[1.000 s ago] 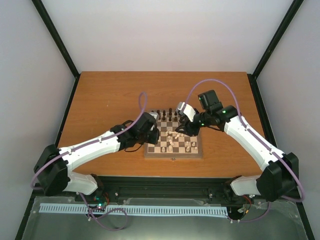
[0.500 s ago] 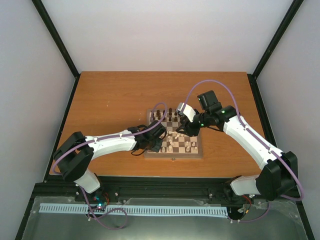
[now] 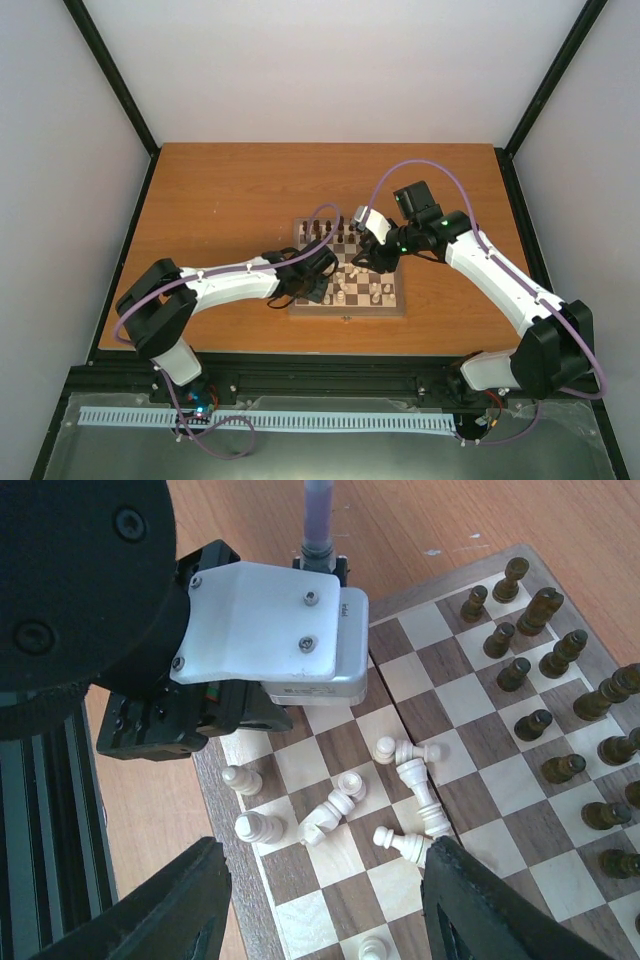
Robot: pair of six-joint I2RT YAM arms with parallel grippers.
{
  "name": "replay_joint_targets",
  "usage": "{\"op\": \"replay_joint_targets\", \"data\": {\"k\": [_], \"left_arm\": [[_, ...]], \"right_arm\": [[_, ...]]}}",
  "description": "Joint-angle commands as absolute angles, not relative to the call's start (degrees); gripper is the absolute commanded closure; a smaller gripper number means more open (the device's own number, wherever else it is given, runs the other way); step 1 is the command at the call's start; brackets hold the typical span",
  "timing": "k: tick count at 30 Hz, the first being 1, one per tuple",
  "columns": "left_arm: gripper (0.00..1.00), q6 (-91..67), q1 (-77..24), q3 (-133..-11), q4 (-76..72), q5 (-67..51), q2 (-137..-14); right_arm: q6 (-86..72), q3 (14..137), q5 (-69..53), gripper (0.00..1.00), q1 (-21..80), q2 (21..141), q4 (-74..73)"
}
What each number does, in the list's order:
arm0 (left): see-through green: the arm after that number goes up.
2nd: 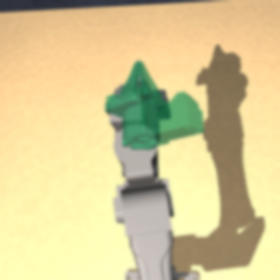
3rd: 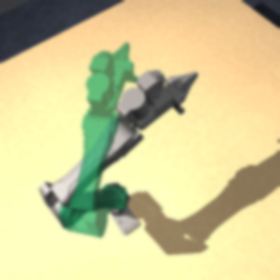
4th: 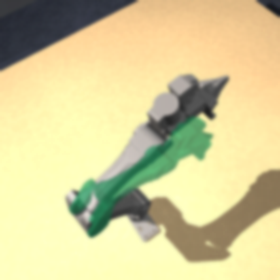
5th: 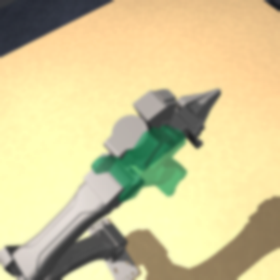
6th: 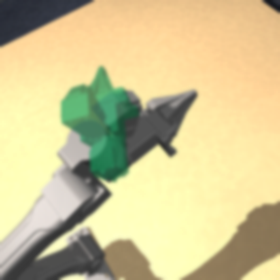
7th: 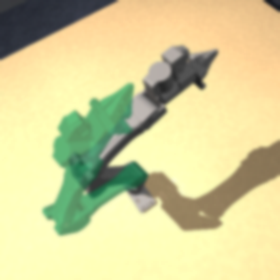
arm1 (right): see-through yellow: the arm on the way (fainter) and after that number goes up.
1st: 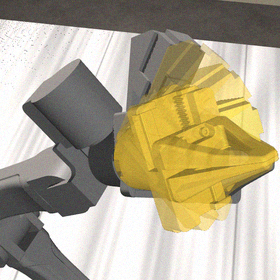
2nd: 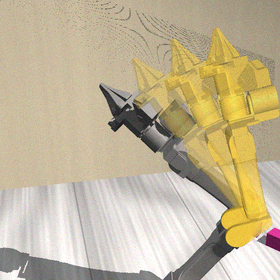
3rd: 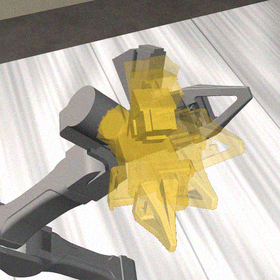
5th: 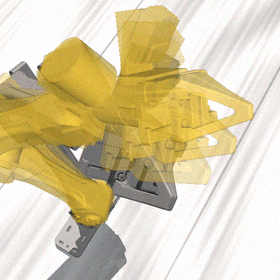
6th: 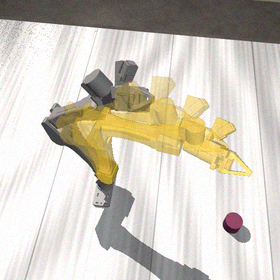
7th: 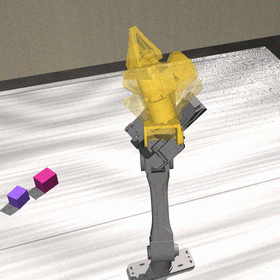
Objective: Set up the chess pieces on the board
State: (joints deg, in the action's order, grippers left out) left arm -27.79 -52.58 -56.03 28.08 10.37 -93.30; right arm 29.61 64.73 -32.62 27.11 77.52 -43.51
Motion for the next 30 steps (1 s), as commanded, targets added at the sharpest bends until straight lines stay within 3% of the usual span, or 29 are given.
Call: {"op": "replay_joint_targets", "data": {"k": [1, 9, 30], "left_arm": [[0.82, -26.81, -53.04, -58.53, 28.21, 11.15, -94.44], [0.71, -26.88, -53.09, -58.97, 28.21, 10.98, -94.32], [0.7, -23.13, -52.93, -65.93, 30.63, 12.88, -92.74]], "right_arm": [[30.58, 64.41, -33.68, 0.46, 26.89, 77.8, -43.59], [30.93, 64.42, -33.85, 0.46, 26.85, 78.08, -43.78], [29.98, 64.42, -32.32, 0.46, 26.83, 77.17, -42.88]]}}
